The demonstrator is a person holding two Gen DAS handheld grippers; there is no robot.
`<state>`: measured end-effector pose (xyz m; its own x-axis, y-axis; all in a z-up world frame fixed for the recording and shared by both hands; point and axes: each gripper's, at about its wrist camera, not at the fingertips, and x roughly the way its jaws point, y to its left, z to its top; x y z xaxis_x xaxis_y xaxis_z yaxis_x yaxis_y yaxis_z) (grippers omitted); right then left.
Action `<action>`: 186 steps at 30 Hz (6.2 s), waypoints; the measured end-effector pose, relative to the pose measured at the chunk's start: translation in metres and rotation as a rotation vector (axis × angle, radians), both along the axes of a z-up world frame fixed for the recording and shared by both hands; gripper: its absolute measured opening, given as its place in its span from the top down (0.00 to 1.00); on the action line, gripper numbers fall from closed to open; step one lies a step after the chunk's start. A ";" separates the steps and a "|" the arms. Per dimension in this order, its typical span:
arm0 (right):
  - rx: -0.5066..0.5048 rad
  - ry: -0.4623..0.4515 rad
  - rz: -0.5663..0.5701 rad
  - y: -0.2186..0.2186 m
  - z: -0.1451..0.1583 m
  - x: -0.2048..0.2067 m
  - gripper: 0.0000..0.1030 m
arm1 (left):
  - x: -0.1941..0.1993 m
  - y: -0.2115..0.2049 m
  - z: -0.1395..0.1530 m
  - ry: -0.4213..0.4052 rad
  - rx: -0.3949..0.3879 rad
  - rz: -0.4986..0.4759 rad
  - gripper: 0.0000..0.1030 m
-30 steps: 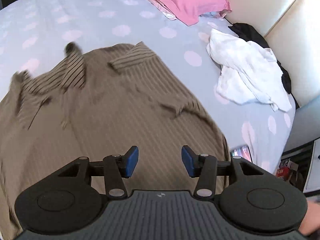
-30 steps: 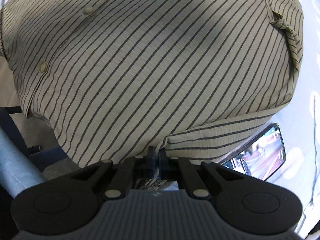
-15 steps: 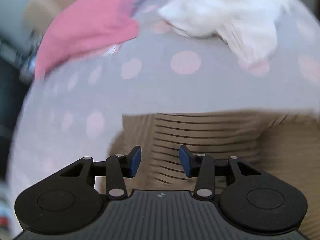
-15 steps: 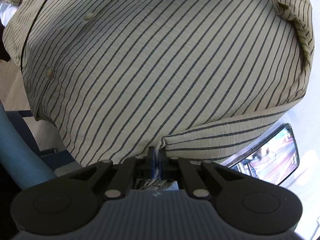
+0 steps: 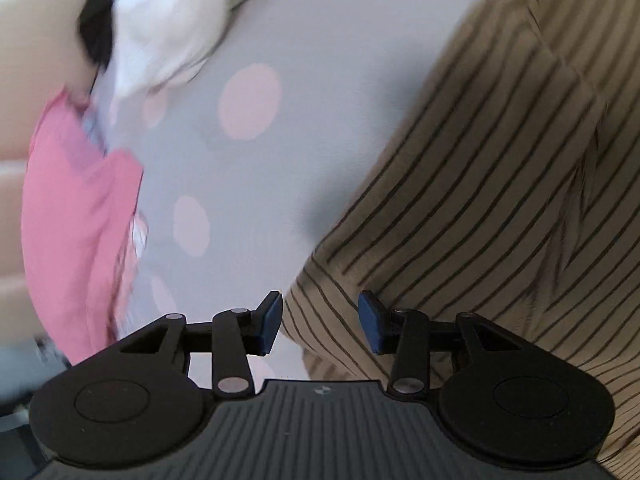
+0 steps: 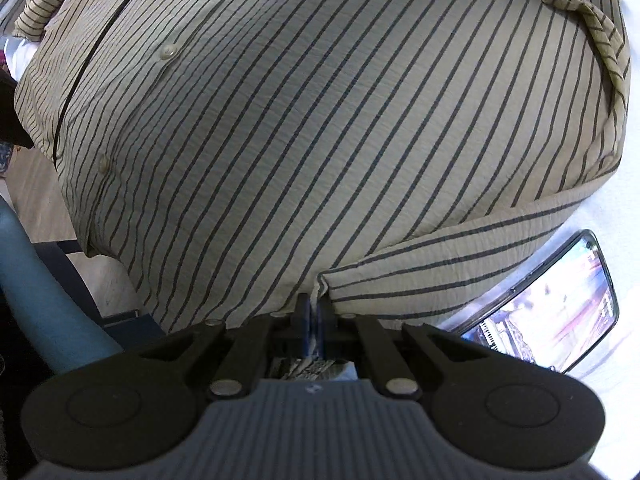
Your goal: Fold clothes
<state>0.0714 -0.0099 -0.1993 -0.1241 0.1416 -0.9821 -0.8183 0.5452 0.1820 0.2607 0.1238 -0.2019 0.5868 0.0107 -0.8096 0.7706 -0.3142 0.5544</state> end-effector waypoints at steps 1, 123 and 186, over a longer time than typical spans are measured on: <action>-0.001 0.001 0.004 0.000 0.000 0.002 0.96 | 0.000 -0.001 -0.004 -0.005 0.002 -0.029 0.61; -0.080 -0.028 0.012 0.050 -0.004 -0.130 0.89 | -0.529 0.131 0.111 -0.168 -0.873 1.356 0.53; -0.121 -0.492 0.444 0.180 0.041 -0.182 0.39 | -0.560 0.190 0.087 -0.223 -0.824 1.776 0.52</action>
